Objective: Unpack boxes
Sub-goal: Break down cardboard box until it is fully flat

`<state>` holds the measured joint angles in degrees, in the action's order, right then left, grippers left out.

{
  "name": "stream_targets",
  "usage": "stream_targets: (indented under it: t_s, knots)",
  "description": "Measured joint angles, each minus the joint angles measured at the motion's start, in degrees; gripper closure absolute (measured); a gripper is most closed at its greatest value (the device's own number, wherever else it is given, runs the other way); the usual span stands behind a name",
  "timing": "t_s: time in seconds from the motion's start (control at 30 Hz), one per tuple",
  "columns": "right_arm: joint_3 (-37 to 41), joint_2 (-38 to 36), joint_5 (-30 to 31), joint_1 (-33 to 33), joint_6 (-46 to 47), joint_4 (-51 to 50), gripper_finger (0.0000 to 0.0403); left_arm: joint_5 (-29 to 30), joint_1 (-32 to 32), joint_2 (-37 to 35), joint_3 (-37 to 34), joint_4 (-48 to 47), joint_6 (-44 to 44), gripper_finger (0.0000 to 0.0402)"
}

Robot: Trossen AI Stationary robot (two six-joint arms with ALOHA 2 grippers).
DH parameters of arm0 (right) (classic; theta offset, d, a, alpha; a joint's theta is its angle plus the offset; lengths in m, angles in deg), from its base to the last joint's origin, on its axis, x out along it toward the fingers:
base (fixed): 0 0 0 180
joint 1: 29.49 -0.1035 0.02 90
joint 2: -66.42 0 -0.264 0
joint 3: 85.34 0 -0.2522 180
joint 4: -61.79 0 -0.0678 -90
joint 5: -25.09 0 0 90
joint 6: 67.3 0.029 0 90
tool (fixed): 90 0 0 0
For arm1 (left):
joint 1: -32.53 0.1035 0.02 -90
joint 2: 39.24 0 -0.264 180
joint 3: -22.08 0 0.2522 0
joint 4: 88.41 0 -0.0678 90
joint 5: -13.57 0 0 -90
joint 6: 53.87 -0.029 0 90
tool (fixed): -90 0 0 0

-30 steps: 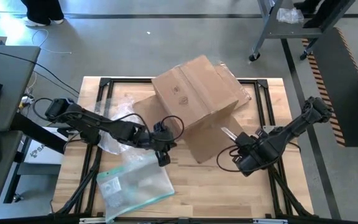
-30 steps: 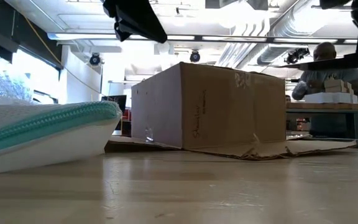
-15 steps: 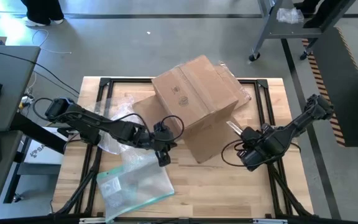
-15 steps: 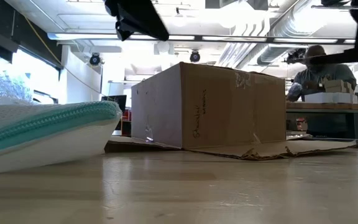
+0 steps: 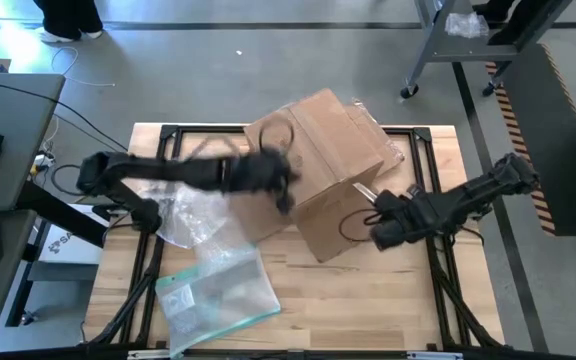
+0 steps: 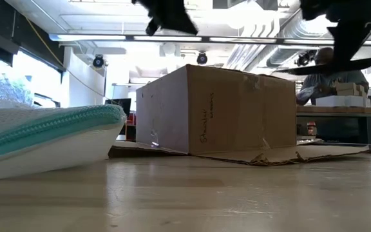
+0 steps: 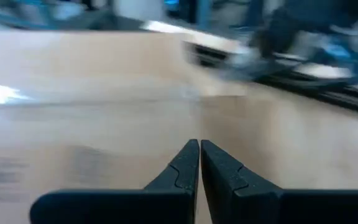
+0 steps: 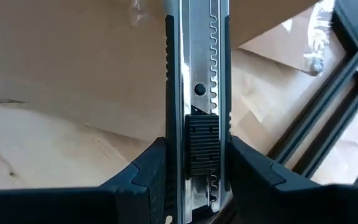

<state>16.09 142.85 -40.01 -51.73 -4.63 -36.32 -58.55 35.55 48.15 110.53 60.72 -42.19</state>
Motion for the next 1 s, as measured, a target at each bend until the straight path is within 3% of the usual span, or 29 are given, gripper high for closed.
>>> stream_targets:
  t_s: [0.2, 0.33, 0.5, 0.77, 1.0]
  knots:
    - [0.0, 0.0, -1.5, 7.3, -5.4, 0.1, 0.0286, -11.9, 15.9, 3.0, 0.8, -3.2, -6.3, 0.0401]
    - [0.0, 0.0, -1.7, 10.4, -7.6, 0.6, 0.0286, -20.3, 18.9, 5.9, -1.2, -4.3, -6.0, 0.0401]
    - [0.1, 0.0, -2.8, 10.6, -11.0, 4.1, 0.0286, -18.6, 16.8, 8.3, -3.1, -3.4, -5.9, 0.0401]
    - [0.0, 0.0, -4.1, 8.4, -9.1, 4.0, 0.0286, -9.2, 11.9, 8.0, -3.7, -1.8, -4.9, 0.0402]
    - [-1.3, 0.0, -3.7, 5.9, -4.1, 0.7, 0.0286, -9.0, 11.0, 8.2, -3.7, -1.3, -3.8, 0.0402]
